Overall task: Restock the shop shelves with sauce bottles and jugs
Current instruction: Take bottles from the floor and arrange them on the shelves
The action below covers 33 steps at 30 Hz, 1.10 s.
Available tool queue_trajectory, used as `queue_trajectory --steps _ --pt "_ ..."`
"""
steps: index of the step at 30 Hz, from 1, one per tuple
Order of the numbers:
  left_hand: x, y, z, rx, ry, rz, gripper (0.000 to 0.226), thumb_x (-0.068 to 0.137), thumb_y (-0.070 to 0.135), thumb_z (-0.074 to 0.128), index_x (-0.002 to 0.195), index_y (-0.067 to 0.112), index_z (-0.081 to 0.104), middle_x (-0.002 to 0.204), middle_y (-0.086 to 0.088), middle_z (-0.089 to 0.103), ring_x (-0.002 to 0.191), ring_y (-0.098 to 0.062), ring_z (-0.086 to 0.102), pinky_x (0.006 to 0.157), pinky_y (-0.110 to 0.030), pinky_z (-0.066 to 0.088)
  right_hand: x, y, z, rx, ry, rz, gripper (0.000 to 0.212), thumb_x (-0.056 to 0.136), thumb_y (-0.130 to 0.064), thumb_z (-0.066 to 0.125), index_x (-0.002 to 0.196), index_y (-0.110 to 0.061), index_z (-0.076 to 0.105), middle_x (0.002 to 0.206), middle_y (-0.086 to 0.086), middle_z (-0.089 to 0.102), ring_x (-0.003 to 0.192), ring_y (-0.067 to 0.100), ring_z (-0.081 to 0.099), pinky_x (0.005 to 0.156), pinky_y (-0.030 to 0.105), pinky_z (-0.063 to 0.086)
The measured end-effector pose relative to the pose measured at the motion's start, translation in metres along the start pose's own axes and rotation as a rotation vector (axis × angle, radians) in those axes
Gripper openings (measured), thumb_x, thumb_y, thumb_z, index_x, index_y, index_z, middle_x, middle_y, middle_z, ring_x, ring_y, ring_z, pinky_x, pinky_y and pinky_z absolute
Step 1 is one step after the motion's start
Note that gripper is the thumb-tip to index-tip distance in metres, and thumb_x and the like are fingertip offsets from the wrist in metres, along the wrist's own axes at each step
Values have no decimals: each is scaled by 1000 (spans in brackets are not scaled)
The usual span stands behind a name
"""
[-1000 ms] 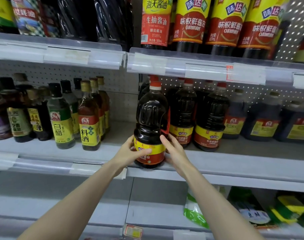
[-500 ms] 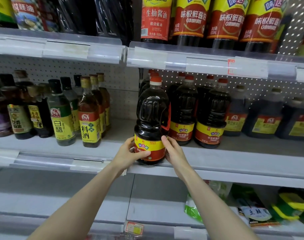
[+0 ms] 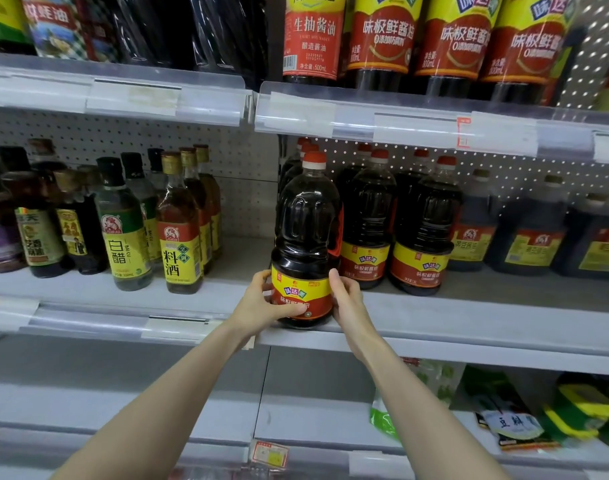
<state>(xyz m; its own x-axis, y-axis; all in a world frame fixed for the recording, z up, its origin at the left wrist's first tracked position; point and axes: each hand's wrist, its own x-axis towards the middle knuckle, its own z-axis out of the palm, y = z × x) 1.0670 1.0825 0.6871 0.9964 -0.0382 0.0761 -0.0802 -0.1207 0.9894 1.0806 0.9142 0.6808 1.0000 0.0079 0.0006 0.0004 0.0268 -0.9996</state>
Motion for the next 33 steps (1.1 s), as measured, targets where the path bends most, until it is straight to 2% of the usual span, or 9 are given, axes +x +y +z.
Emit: queue_trajectory --steps 3,6,9,11,15,18,23,27,33 --pt "2 2 -3 -24 -119 -4 84 71 8 81 140 20 34 122 6 56 107 -5 56 74 -15 49 -1 5 0 4 5 -33 60 77 -69 54 122 -30 44 130 -6 50 120 12 50 104 36 43" --pt "5 -1 -1 -40 -58 -13 83 68 10 83 137 17 37 123 3 55 119 -16 51 87 -24 49 -1 6 -2 7 6 -47 60 75 -68 53 123 -33 47 127 -9 53 118 10 51 100 32 44" --pt "4 -5 5 8 44 6 81 63 13 87 126 19 37 110 13 53 115 -16 52 92 -30 49 0 6 -2 15 -14 -44 71 73 -71 52 134 -34 48 133 -10 54 122 9 50 107 35 40" --pt "3 -6 8 29 77 24 81 61 15 89 122 21 36 108 14 53 112 -15 54 91 -30 50 0 6 -2 35 -41 -40 69 79 -68 54 139 -33 47 138 -11 53 126 9 49 111 39 37" --pt "2 -7 1 12 10 11 85 65 12 86 133 21 35 123 5 50 116 -16 49 89 -29 47 -5 6 -2 43 -30 -41 79 67 -76 59 133 -32 51 131 -12 56 123 9 51 109 38 40" --pt "0 -9 -2 -7 -1 16 84 67 9 85 134 21 36 128 0 49 118 -18 49 88 -29 48 -8 5 -1 29 -23 -51 67 68 -71 56 123 -34 51 124 -12 58 120 9 53 106 36 43" --pt "1 -11 1 37 74 25 80 63 12 87 126 23 40 120 2 51 114 -19 52 98 -40 49 -7 2 -2 8 -57 -46 101 57 -84 58 142 -30 44 140 -9 52 126 9 49 111 40 38" --pt "0 -11 3 65 85 28 82 62 15 88 129 21 39 120 3 51 115 -21 52 99 -43 49 -8 -2 -2 8 -81 -36 83 72 -69 53 144 -29 41 144 -9 48 129 9 46 113 38 36" --pt "-2 -7 4 112 96 29 82 62 16 88 128 20 38 119 4 50 114 -20 53 98 -41 49 -6 -1 -3 12 -93 -25 81 74 -69 52 145 -30 40 144 -10 47 129 8 45 113 38 35"
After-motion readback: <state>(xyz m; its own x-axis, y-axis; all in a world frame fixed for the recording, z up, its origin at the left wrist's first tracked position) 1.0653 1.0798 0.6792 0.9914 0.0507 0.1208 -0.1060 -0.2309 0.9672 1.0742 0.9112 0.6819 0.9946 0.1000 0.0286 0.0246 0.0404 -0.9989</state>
